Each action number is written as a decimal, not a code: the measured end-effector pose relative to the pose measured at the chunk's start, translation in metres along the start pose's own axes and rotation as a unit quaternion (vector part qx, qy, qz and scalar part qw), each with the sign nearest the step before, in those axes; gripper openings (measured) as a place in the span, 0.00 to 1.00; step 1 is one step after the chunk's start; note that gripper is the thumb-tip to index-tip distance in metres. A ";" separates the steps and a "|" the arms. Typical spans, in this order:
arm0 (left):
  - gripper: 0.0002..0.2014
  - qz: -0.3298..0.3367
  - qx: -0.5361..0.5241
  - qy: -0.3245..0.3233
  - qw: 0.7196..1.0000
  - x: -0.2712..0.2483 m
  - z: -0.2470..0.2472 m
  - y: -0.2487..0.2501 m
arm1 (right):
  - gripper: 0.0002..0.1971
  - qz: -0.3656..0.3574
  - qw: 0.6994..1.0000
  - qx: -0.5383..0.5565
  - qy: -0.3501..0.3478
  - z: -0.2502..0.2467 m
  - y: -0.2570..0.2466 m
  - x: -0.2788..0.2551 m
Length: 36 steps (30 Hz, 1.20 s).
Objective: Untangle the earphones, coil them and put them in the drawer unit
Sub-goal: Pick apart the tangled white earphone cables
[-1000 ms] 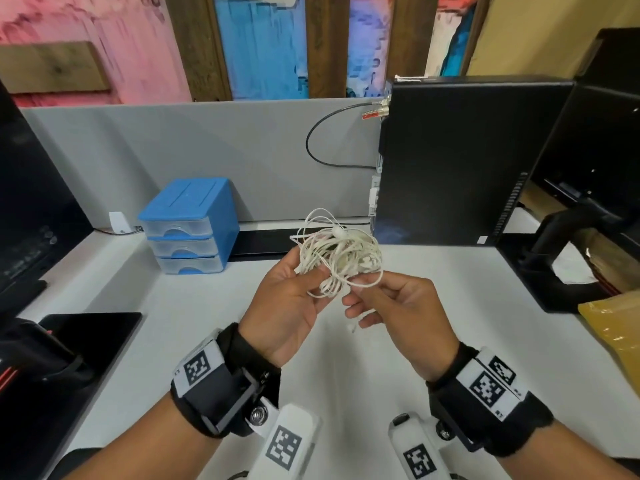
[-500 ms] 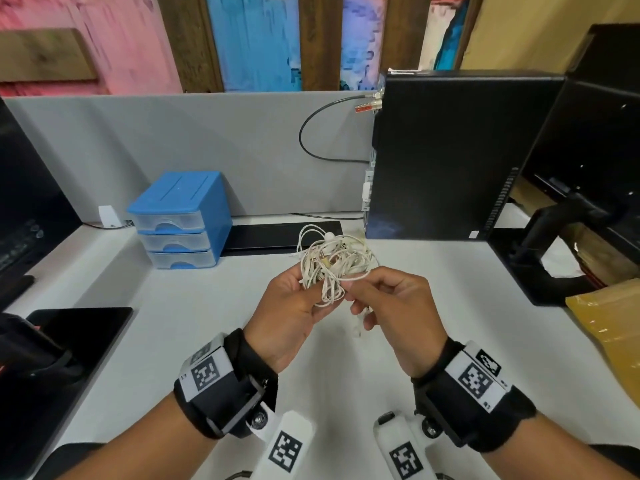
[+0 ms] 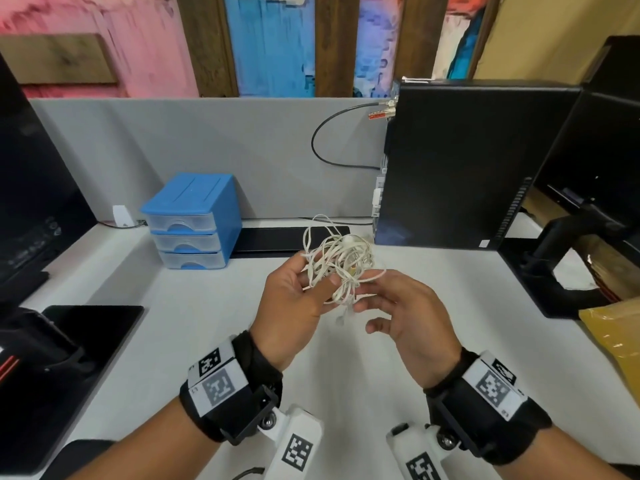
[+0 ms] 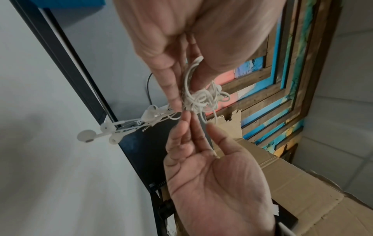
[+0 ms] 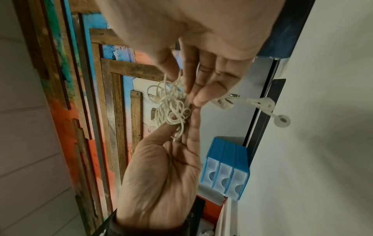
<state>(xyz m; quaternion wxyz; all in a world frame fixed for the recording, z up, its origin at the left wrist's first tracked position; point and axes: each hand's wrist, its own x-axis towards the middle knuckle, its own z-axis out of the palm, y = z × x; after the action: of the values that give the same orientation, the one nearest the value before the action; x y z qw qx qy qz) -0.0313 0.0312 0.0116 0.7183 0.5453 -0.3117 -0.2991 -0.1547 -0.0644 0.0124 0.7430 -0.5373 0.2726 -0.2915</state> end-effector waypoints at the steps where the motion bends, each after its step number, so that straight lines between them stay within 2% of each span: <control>1: 0.13 0.007 0.005 0.005 1.000 0.000 -0.001 0.000 | 0.14 -0.003 1.000 0.025 0.013 0.000 -0.002 0.000; 3: 0.13 0.019 0.017 0.011 1.000 0.001 -0.002 0.000 | 0.18 -0.033 0.998 0.038 0.046 -0.002 -0.007 -0.001; 5: 0.12 0.027 0.017 0.014 0.999 0.001 -0.001 0.001 | 0.19 -0.101 0.992 0.008 0.079 -0.001 -0.009 -0.003; 8: 0.11 0.035 0.013 0.016 0.999 -0.002 0.001 0.001 | 0.15 -0.229 0.958 -0.120 0.124 0.000 -0.008 -0.006; 10: 0.11 0.036 0.008 0.010 0.999 -0.004 0.003 0.002 | 0.08 -0.270 0.940 -0.173 0.114 0.000 -0.008 -0.006; 12: 0.11 0.024 0.001 0.002 1.000 -0.005 0.003 0.004 | 0.06 -0.271 0.942 -0.183 0.080 -0.002 -0.007 -0.003; 15: 0.12 0.008 -0.014 -0.005 1.000 -0.004 0.002 0.007 | 0.08 -0.292 0.931 -0.212 0.046 -0.008 -0.007 -0.001; 21: 0.09 0.002 -0.011 -0.002 1.000 -0.003 0.001 0.009 | 0.10 -0.382 0.880 -0.281 0.035 -0.010 -0.009 -0.005; 23: 0.09 0.001 -0.005 0.005 1.000 -0.003 0.001 0.008 | 0.06 -0.390 0.875 -0.287 0.021 -0.011 -0.011 -0.007; 26: 0.09 -0.001 -0.006 0.009 1.000 -0.004 0.001 0.008 | 0.10 -0.380 0.862 -0.334 0.020 -0.013 -0.010 -0.006; 29: 0.10 0.001 -0.007 0.012 1.000 -0.004 0.000 0.008 | 0.07 -0.352 0.847 -0.399 0.022 -0.014 -0.005 0.000; 31: 0.11 -0.003 -0.013 0.021 1.000 -0.003 -0.001 0.007 | 0.06 -0.347 0.856 -0.383 0.015 -0.016 -0.004 0.003; 36: 0.12 -0.043 -0.061 0.037 0.996 0.005 -0.007 0.008 | 0.06 -0.339 0.904 -0.261 -0.007 -0.019 -0.019 0.002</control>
<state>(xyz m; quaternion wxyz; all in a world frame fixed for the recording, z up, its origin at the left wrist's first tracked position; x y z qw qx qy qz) -0.0221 0.0335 0.0189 0.7479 0.5239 -0.2420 -0.3280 -0.1695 -0.0827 0.0249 0.4346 -0.7738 0.1352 -0.4406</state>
